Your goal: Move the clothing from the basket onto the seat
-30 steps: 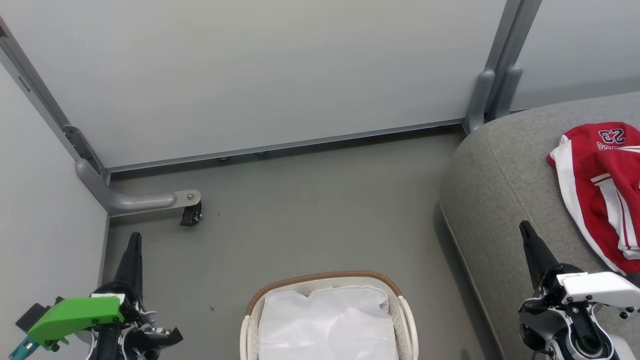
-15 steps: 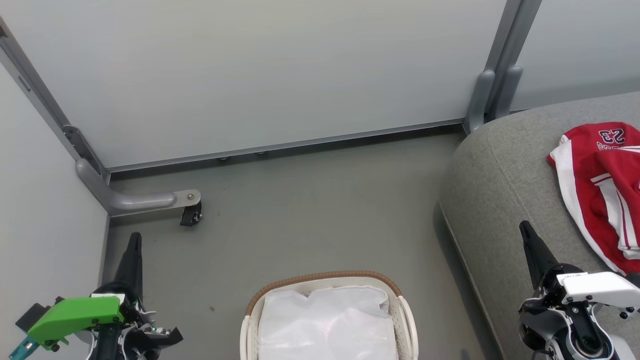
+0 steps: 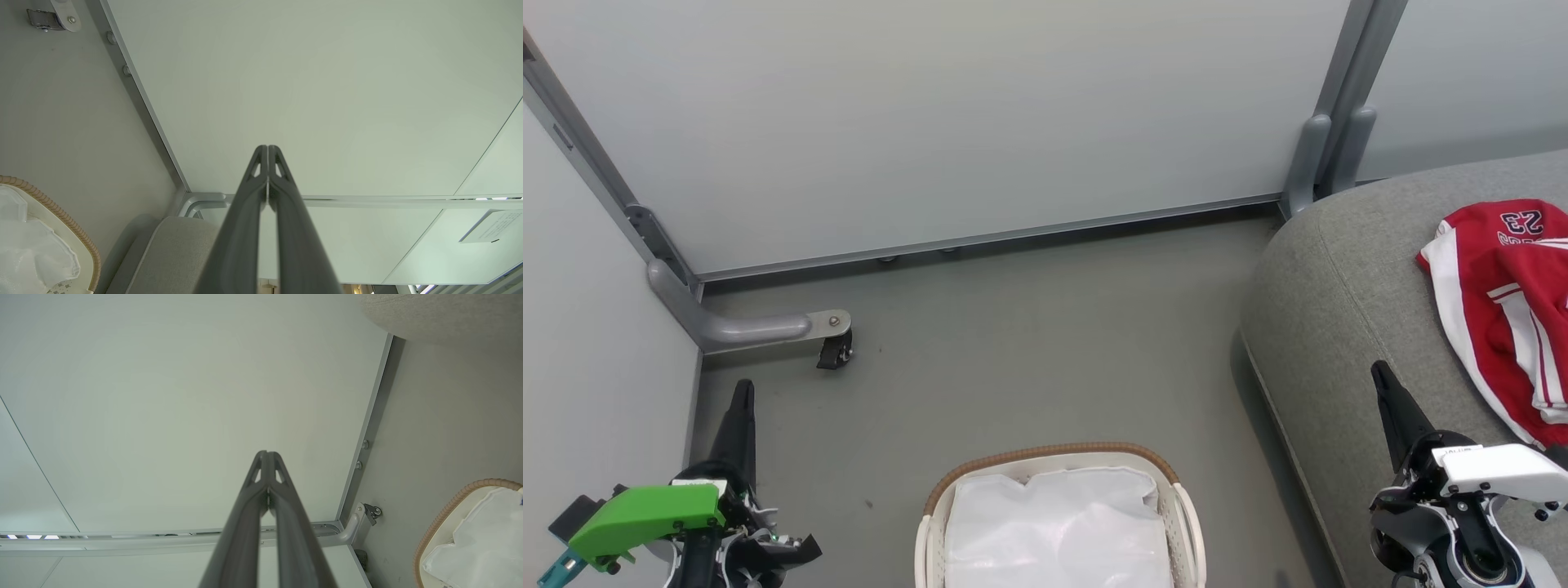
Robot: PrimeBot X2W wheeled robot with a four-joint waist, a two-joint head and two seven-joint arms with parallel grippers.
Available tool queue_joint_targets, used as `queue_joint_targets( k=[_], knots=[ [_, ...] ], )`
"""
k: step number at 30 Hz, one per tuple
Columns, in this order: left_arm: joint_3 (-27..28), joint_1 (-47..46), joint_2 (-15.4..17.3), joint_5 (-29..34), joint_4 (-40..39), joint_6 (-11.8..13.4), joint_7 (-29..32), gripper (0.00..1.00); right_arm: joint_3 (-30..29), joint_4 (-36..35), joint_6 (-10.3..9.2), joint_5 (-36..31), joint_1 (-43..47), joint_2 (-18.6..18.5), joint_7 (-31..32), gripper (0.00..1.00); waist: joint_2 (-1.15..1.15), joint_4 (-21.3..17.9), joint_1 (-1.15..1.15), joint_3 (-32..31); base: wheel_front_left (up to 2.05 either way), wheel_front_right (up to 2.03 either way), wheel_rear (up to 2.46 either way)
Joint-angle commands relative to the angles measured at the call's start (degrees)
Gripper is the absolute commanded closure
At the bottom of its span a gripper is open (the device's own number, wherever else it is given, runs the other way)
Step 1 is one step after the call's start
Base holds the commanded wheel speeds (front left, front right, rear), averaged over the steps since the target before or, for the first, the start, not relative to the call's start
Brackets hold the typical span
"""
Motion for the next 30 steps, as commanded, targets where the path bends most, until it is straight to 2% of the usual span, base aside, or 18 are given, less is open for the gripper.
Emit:
queue_joint_targets(
  k=[1, 30],
  knots=[
    [0.13, -0.61, 0.38, -0.17, -0.10, -0.20, 0.19, 1.00, -0.11, -0.22, -0.02, 0.18, 0.62, -0.34, 0.09, 1.00, 0.00, 0.00, 0.00, 0.00, 0.00, 0.00, 0.00],
    [0.12, -0.61, 0.38, -0.17, -0.10, -0.20, 0.18, 1.00, -0.10, -0.21, -0.02, 0.19, 0.62, -0.34, 0.08, 1.00, 0.00, 0.00, 0.00, 0.00, 0.00, 0.00, 0.00]
  ],
)
